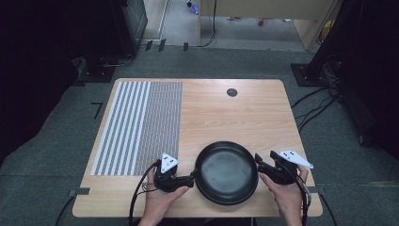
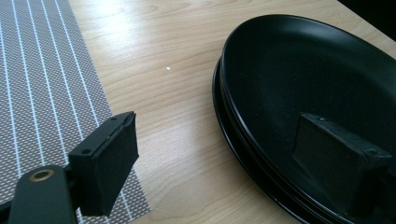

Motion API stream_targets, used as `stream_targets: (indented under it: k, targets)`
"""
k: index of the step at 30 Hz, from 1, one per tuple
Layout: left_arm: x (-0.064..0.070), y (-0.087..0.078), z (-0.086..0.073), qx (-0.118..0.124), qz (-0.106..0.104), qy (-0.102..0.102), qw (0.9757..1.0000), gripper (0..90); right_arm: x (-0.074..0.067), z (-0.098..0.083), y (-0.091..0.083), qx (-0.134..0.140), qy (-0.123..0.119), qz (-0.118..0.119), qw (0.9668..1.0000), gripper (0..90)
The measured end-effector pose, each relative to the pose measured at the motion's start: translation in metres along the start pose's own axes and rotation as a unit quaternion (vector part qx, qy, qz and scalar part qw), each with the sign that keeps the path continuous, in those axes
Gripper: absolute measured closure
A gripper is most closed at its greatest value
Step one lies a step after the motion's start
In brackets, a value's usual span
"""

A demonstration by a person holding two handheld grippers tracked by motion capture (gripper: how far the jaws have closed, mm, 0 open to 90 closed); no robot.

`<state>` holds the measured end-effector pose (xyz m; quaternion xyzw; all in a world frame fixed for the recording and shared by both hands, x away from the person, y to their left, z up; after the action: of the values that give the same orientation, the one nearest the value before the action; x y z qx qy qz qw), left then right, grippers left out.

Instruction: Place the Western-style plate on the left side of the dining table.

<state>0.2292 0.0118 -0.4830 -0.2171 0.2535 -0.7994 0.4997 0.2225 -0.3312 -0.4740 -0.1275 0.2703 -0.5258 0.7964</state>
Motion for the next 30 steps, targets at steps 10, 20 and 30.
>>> stream_targets:
  k: [10, 20, 30]
  targets:
    - [0.007, 0.0, -0.006, 0.001, -0.024, -0.001, 0.9997, 35.8, -0.003, -0.008, 0.006, -0.017, 0.005, 0.04, 0.999, 67.7]
    - [0.014, 0.004, -0.013, -0.019, -0.047, 0.009, 0.9987, 50.8, 0.002, -0.014, 0.009, -0.047, 0.047, 0.052, 0.9964, 78.7]
    - [0.015, 0.006, -0.016, -0.023, -0.068, 0.004, 0.9974, 57.3, 0.005, -0.016, 0.008, -0.047, 0.084, 0.07, 0.9929, 84.8]
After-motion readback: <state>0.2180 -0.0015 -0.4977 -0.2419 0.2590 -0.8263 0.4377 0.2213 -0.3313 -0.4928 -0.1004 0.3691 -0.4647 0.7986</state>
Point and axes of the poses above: each handheld gripper's, and its own axes: y roughly forward along the jaws, z roughly out of its top, x roughly to its right, the point moved 1 cm from there along y, roughly forward along the jaws, and after that the axes turned 11 degrees about z, right-handed, at the moved point
